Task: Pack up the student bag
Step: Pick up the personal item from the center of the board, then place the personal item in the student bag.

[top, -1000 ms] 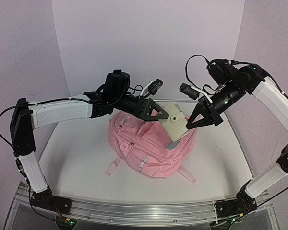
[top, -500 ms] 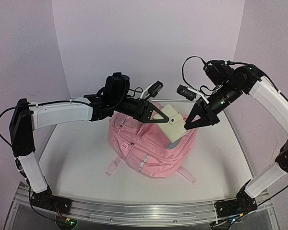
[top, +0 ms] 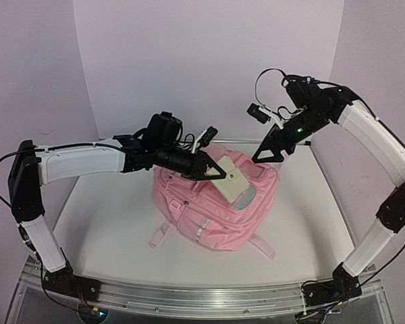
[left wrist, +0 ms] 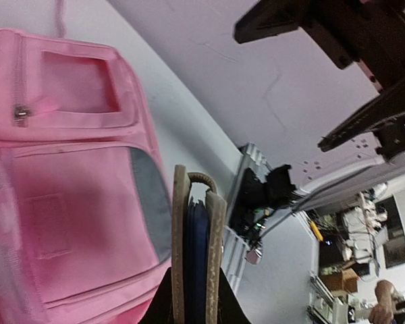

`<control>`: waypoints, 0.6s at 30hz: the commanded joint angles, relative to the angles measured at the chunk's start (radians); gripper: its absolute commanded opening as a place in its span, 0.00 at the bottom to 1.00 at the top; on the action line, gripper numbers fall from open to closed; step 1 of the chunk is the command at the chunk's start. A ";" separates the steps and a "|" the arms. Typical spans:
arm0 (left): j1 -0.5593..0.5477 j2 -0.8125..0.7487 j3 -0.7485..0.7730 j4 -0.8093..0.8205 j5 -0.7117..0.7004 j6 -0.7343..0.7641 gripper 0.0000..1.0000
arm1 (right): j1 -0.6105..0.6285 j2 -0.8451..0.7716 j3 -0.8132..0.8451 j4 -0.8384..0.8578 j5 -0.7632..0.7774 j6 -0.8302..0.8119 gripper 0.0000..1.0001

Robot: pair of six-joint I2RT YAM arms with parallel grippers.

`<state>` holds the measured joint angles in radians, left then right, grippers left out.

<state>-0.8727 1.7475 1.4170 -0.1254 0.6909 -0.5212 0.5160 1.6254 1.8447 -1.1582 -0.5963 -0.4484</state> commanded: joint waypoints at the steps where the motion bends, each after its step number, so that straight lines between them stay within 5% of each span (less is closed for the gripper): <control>1: 0.014 -0.081 0.006 -0.130 -0.258 0.050 0.00 | 0.005 0.075 0.047 0.075 0.044 -0.027 0.80; 9: 0.034 -0.158 -0.005 -0.246 -0.450 0.096 0.00 | 0.065 0.207 0.111 0.088 0.040 -0.015 0.74; 18: 0.062 -0.164 -0.013 -0.316 -0.572 0.091 0.00 | 0.127 0.297 0.179 0.086 0.036 -0.295 0.66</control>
<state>-0.8207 1.6146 1.3983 -0.4188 0.2006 -0.4420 0.6197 1.8765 1.9545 -1.0876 -0.5647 -0.5838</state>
